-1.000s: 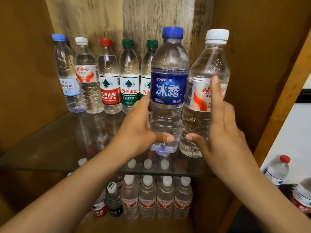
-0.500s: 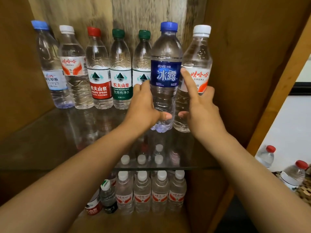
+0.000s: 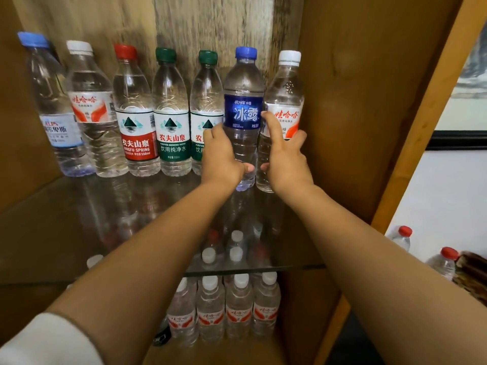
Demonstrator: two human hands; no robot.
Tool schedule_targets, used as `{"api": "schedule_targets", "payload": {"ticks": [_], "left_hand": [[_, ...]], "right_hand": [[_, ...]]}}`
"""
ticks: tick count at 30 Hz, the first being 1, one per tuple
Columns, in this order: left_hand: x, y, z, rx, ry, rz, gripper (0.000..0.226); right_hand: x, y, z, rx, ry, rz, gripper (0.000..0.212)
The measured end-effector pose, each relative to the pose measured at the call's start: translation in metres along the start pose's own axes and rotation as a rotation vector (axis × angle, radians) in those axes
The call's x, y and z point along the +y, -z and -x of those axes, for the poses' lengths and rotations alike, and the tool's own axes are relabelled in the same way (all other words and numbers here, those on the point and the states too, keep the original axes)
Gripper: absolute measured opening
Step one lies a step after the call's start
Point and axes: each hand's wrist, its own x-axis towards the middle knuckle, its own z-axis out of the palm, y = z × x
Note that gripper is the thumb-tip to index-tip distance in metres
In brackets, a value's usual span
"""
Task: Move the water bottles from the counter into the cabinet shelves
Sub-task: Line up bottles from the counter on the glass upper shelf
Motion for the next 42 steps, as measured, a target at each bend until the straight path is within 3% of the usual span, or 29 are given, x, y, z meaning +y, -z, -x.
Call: {"api": "schedule_targets", "payload": {"ticks": [16,23,27,29,32,37,42], "left_hand": [[0.002,-0.033,-0.021,0.094,0.080,-0.166,0.079],[0.002,-0.040,-0.028,0.088,0.082,-0.279,0.079],[0.001,-0.046,-0.030,0.078,0.081,-0.324,0.085],[0.000,-0.048,-0.031,0.070,0.063,-0.348,0.093],[-0.002,-0.048,-0.030,0.053,0.021,-0.400,0.101],[0.000,-0.044,-0.035,0.021,-0.029,-0.557,0.093],[-0.001,-0.042,-0.041,-0.015,-0.028,-0.712,0.103]], "right_hand": [[0.017,-0.025,-0.046,-0.008,-0.045,0.013,0.089],[0.026,-0.032,-0.062,-0.038,0.034,-0.010,0.083],[0.030,-0.037,-0.064,0.119,0.083,0.038,0.053],[0.027,-0.036,-0.059,0.056,0.005,-0.020,0.067],[0.023,-0.029,-0.053,-0.016,-0.015,0.113,0.097],[0.017,-0.022,-0.051,-0.011,-0.058,0.303,0.091],[0.014,-0.019,-0.050,-0.012,-0.059,0.311,0.087]]}}
